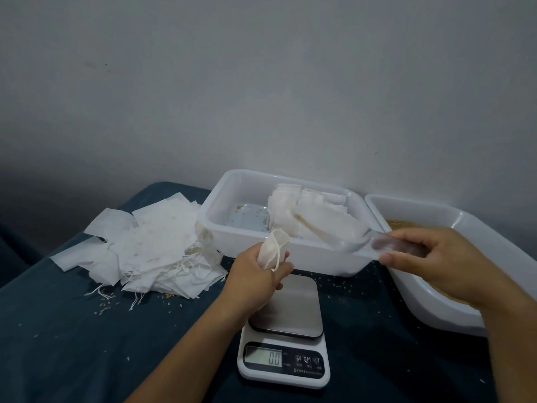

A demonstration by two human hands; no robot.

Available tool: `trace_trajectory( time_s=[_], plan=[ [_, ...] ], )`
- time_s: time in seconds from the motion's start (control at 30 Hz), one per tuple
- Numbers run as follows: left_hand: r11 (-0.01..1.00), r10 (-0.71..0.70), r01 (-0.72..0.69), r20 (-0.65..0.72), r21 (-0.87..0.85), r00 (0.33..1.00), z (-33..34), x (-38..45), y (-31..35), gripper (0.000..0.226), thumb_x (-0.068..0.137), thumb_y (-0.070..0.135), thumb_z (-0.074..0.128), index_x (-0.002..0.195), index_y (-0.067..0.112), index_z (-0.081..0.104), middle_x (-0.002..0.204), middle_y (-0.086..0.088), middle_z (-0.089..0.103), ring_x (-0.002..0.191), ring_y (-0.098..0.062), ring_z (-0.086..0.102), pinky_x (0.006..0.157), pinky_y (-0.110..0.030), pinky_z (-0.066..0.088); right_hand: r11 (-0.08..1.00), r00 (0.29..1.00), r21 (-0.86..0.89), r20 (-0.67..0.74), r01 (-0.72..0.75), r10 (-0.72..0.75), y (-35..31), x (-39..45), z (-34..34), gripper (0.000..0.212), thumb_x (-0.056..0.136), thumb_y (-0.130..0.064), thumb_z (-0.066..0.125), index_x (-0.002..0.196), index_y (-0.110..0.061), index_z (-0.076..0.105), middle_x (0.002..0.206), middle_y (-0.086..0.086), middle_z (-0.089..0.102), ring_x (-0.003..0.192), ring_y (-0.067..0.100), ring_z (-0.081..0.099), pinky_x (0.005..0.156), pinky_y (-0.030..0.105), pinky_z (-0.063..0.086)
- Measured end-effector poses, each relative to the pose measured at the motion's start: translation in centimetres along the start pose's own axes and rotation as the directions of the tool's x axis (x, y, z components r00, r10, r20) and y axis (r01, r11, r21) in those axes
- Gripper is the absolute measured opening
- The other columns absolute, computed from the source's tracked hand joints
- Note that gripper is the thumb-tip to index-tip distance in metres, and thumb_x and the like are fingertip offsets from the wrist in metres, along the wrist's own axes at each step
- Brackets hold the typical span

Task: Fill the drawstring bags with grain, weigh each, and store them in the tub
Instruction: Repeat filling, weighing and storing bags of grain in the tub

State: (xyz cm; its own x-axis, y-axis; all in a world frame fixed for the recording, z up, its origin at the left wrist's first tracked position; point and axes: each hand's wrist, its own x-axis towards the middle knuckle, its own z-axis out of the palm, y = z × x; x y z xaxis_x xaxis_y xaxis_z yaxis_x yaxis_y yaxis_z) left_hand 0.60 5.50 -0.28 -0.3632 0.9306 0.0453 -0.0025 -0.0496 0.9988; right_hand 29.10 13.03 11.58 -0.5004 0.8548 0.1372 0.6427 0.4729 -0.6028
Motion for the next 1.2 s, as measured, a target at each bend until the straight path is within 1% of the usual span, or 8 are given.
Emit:
trace_trajectory(
  time_s=[0.17, 0.33, 0.43, 0.53, 0.7, 0.83, 1.0, 1.2],
  plan=[
    [0.982, -0.077, 0.117, 0.249, -0.147, 0.965, -0.2, -0.8, 1.2, 0.033, 0.078, 0.018, 0.077, 0.112, 0.016, 0.073, 0.091, 0.005, 0.074, 0.08, -0.008, 0.068, 0.065, -0.02, 0.05, 0.934, 0.973, 0.357, -0.22, 0.013, 0.071, -0.1, 0.6, 4.3, 0.037, 0.064, -0.06, 0.082, 0.092, -0.037, 0.075, 0.09, -0.009, 0.077, 0.074, 0.002, 0.07, 0.063, 0.018, 0.052],
    [0.975, -0.075, 0.169, 0.502, -0.144, 0.861, -0.4, -1.7, 1.6, 0.032, 0.081, 0.014, 0.072, 0.11, 0.024, 0.076, 0.107, -0.003, 0.073, 0.084, -0.01, 0.066, 0.061, -0.02, 0.047, 0.885, 0.999, 0.465, -0.006, 0.032, -0.033, -2.5, 1.9, 9.1, 0.025, 0.078, -0.044, 0.084, 0.097, -0.034, 0.071, 0.083, -0.008, 0.073, 0.06, -0.003, 0.058, 0.056, 0.017, 0.047],
    [0.968, -0.045, 0.188, 0.627, -0.164, 0.778, -0.6, -1.9, 1.5, 0.038, 0.087, 0.01, 0.069, 0.115, 0.035, 0.075, 0.111, -0.004, 0.071, 0.087, -0.012, 0.067, 0.061, -0.019, 0.047, 0.818, 0.986, 0.571, 0.083, 0.072, -0.145, -3.3, 2.1, 11.0, 0.034, 0.093, -0.016, 0.078, 0.118, 0.001, 0.062, 0.085, -0.012, 0.075, 0.061, 0.002, 0.061, 0.052, 0.017, 0.046],
    [0.968, -0.034, 0.19, 0.666, -0.163, 0.745, -0.6, -2.0, 1.2, 0.038, 0.087, 0.016, 0.072, 0.12, 0.035, 0.074, 0.114, -0.002, 0.073, 0.095, -0.014, 0.069, 0.068, -0.021, 0.052, 0.765, 0.986, 0.638, 0.046, 0.093, -0.158, -3.3, 1.8, 11.5, 0.029, 0.092, -0.006, 0.076, 0.098, 0.009, 0.052, 0.074, 0.001, 0.065, 0.057, 0.013, 0.056, 0.05, 0.022, 0.045],
    [0.998, 0.041, -0.015, 0.495, -0.057, 0.868, -0.4, -1.1, 0.8, 0.048, 0.086, 0.023, 0.084, 0.13, 0.027, 0.067, 0.127, -0.01, 0.071, 0.118, -0.032, 0.069, 0.1, -0.05, 0.058, 0.767, 0.983, 0.615, -0.128, 0.182, -0.13, -2.5, 1.3, 11.9, 0.034, 0.089, -0.014, 0.083, 0.074, -0.029, 0.057, 0.075, -0.002, 0.064, 0.072, 0.016, 0.063, 0.068, 0.039, 0.055],
    [0.984, 0.171, -0.176, 0.272, -0.007, 0.947, -0.7, -0.5, 0.9, 0.031, 0.084, 0.023, 0.085, 0.11, 0.036, 0.074, 0.11, 0.002, 0.077, 0.1, -0.015, 0.075, 0.081, -0.025, 0.059, 0.809, 0.977, 0.553, -0.172, 0.2, -0.125, -1.6, 1.3, 12.9, 0.025, 0.089, -0.029, 0.083, 0.08, -0.026, 0.06, 0.077, -0.002, 0.065, 0.072, 0.011, 0.063, 0.064, 0.03, 0.055],
    [0.973, 0.178, -0.204, 0.204, 0.112, 0.963, -0.9, 0.2, 0.2, 0.03, 0.088, 0.018, 0.08, 0.105, 0.042, 0.074, 0.101, 0.003, 0.077, 0.092, -0.02, 0.072, 0.083, -0.032, 0.062, 0.81, 0.981, 0.564, -0.181, 0.159, -0.067, -0.9, 1.6, 14.2, 0.024, 0.094, -0.023, 0.079, 0.089, -0.013, 0.059, 0.084, 0.009, 0.071, 0.082, 0.025, 0.072, 0.077, 0.04, 0.061],
    [0.966, 0.102, -0.135, 0.156, 0.219, 0.983, -1.9, 1.1, -0.6, 0.033, 0.078, 0.027, 0.077, 0.107, 0.043, 0.072, 0.092, 0.004, 0.076, 0.087, -0.018, 0.073, 0.076, -0.041, 0.065, 0.849, 0.986, 0.524, -0.162, 0.063, 0.027, -0.5, 2.1, 15.7, 0.023, 0.093, -0.024, 0.08, 0.085, -0.021, 0.058, 0.077, -0.008, 0.07, 0.071, 0.007, 0.066, 0.066, 0.022, 0.054]
  ],
)
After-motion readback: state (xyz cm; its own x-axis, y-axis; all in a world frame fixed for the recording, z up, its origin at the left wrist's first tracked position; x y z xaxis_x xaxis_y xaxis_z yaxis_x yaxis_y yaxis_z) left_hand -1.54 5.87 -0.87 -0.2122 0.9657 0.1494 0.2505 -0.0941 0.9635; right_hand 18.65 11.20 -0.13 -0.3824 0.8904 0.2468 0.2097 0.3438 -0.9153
